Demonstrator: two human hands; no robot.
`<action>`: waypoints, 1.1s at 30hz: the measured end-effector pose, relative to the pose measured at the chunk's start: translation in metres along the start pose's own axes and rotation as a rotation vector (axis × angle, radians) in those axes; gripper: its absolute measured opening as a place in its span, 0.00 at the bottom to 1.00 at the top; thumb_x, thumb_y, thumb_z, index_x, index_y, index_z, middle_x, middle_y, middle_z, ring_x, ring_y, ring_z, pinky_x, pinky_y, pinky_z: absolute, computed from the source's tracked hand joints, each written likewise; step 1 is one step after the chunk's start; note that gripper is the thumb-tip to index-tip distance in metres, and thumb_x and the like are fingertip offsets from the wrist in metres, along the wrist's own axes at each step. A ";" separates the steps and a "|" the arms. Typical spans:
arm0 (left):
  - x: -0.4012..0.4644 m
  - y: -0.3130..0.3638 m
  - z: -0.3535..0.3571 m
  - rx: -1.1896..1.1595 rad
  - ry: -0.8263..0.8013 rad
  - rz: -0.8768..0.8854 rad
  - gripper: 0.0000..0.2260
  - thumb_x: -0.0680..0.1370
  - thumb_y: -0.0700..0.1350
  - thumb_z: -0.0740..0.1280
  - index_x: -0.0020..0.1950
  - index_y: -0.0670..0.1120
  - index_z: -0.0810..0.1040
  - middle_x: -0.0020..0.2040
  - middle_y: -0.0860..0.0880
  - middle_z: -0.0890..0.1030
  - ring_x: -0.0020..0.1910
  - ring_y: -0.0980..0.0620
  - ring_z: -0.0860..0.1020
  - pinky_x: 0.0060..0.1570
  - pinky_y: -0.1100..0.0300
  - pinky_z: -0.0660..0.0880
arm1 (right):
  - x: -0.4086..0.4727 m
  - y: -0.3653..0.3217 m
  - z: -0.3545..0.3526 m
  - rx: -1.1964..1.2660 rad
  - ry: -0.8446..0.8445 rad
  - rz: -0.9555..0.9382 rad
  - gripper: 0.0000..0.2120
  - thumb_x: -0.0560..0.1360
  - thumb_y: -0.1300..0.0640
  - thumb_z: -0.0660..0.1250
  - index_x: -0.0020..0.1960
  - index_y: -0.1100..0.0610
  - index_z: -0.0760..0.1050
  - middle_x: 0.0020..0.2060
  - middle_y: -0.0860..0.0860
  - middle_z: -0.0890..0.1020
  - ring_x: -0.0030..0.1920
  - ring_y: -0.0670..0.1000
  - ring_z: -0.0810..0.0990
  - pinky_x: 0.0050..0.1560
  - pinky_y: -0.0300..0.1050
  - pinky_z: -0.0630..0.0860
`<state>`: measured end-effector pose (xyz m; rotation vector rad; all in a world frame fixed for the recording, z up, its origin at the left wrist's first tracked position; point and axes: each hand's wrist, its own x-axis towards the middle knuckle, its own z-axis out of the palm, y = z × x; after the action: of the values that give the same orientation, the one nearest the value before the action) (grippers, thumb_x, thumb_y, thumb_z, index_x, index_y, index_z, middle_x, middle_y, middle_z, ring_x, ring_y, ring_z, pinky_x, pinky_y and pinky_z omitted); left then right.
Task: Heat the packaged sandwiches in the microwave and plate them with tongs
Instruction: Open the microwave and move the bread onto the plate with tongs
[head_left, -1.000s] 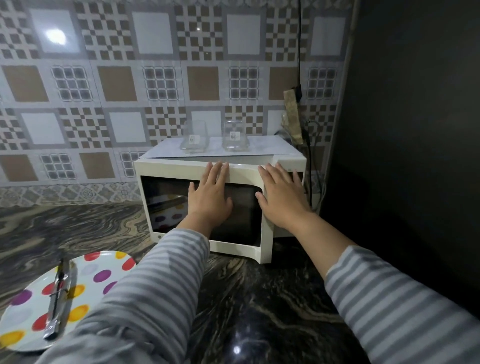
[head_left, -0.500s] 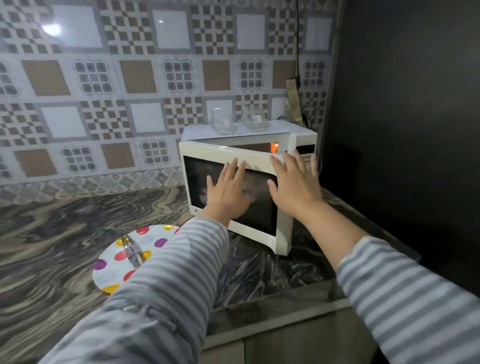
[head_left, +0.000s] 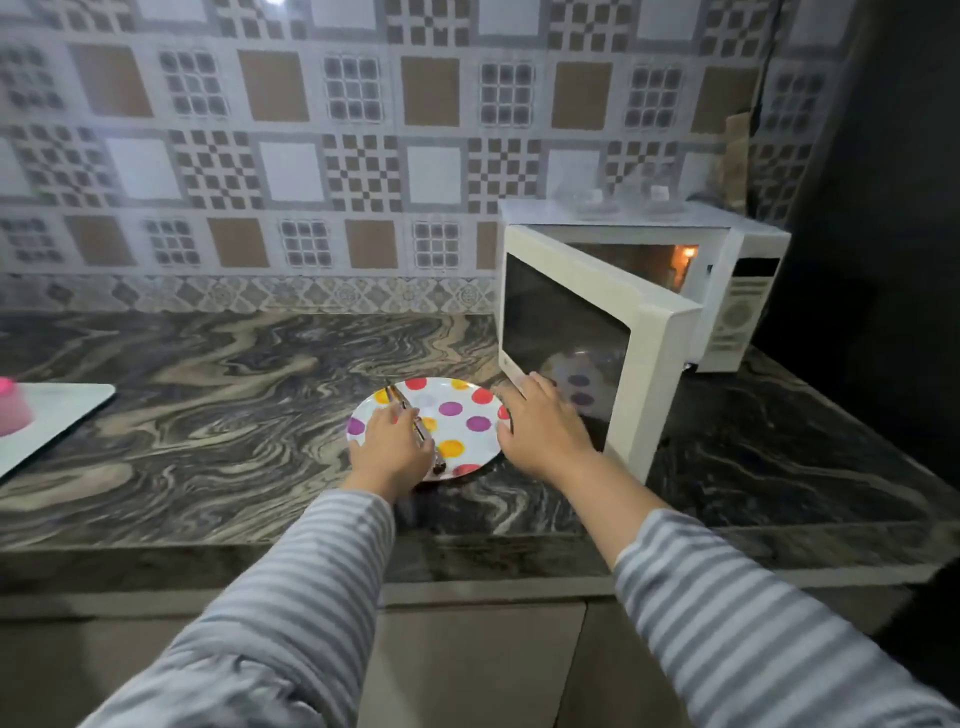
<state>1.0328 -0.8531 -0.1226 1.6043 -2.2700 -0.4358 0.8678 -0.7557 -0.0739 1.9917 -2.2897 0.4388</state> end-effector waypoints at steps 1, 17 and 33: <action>-0.001 -0.013 0.004 -0.006 -0.002 -0.039 0.26 0.78 0.54 0.60 0.75 0.51 0.61 0.76 0.45 0.58 0.75 0.46 0.56 0.71 0.42 0.57 | 0.003 -0.002 0.014 0.071 -0.057 0.041 0.24 0.79 0.51 0.58 0.74 0.53 0.61 0.73 0.54 0.64 0.74 0.56 0.58 0.73 0.53 0.58; 0.014 -0.071 0.056 0.071 0.050 -0.208 0.25 0.79 0.59 0.50 0.76 0.58 0.55 0.79 0.48 0.50 0.78 0.51 0.45 0.73 0.41 0.40 | 0.037 -0.002 0.140 0.223 -0.096 0.411 0.25 0.81 0.49 0.48 0.77 0.50 0.55 0.78 0.54 0.51 0.78 0.53 0.46 0.76 0.53 0.48; -0.065 -0.068 0.011 -0.839 0.253 -0.330 0.33 0.66 0.48 0.66 0.72 0.45 0.67 0.68 0.50 0.72 0.65 0.49 0.73 0.64 0.53 0.71 | -0.002 -0.040 0.097 1.048 -0.003 0.451 0.31 0.70 0.68 0.65 0.72 0.55 0.66 0.65 0.56 0.74 0.65 0.56 0.73 0.64 0.46 0.71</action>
<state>1.1057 -0.8128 -0.1670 1.4395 -1.3358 -1.0293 0.9196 -0.7838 -0.1608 1.6278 -2.7894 1.9962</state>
